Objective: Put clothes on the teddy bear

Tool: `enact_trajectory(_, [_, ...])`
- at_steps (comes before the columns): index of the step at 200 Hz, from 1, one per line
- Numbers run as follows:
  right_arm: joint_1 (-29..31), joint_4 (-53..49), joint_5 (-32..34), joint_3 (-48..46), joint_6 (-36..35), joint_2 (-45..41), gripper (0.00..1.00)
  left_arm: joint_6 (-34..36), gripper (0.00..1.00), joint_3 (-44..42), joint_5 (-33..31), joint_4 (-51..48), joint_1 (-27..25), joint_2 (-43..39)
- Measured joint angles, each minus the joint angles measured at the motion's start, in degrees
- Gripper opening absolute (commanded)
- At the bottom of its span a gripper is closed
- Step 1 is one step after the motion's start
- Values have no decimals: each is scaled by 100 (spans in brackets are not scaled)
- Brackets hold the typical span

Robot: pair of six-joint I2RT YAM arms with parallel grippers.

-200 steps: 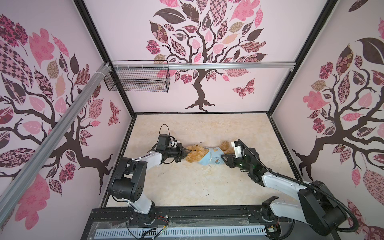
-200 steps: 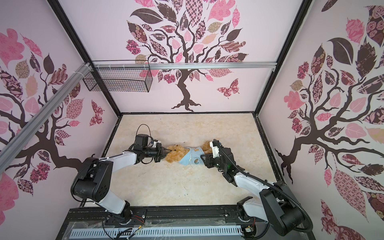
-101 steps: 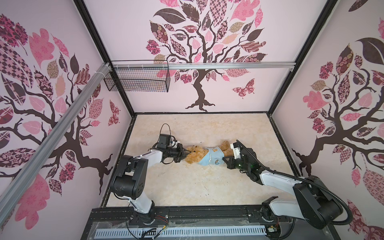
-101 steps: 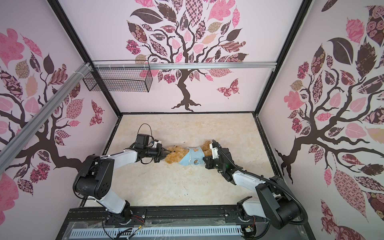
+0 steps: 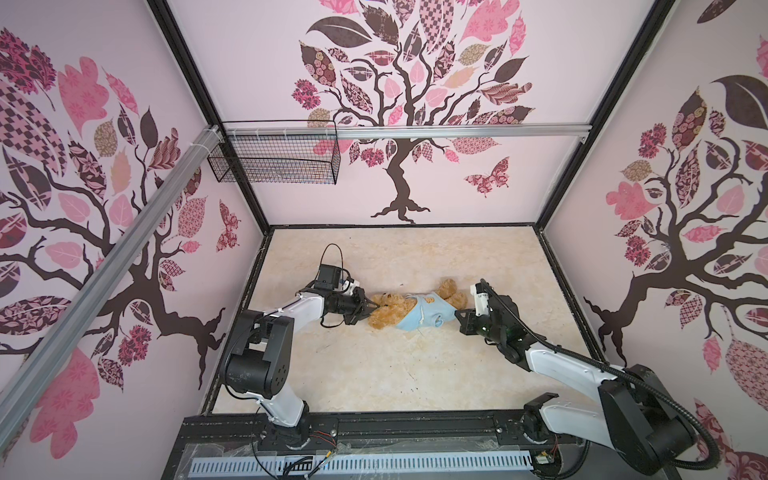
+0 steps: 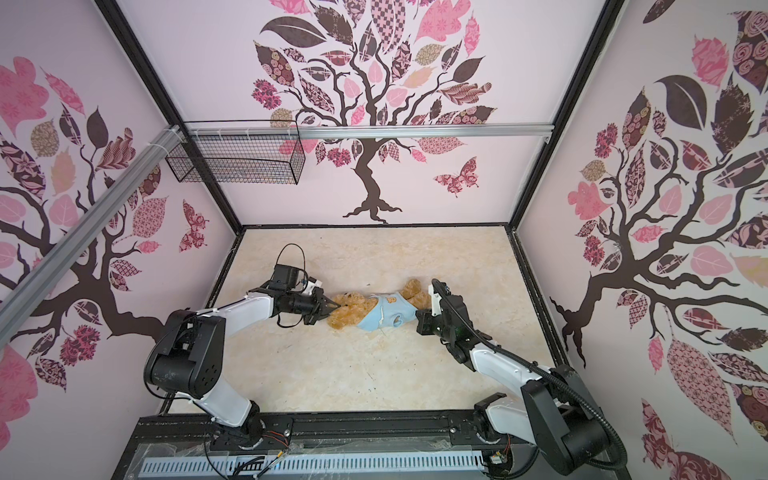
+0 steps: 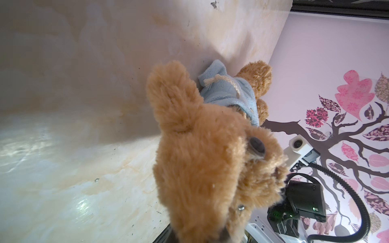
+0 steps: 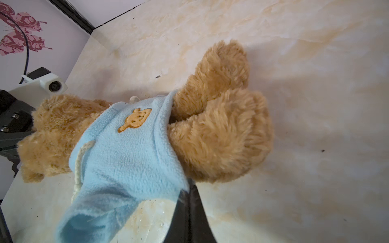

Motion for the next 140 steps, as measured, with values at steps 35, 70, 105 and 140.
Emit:
enact_trajectory(35, [-236,160,-138,31,28,192,0,271,0,127,-127,-227,4,0])
enact_trajectory(70, [-315,485,-702,31,96,400,3,369,0,133,-229,-308,50,0])
enact_trajectory(105, [-387,713,-1300,31,190,557,15,387,25,133,-280,-302,81,0])
enact_trajectory(140, [-435,535,-1274,-4,98,256,33,404,53,131,-501,-374,125,-87])
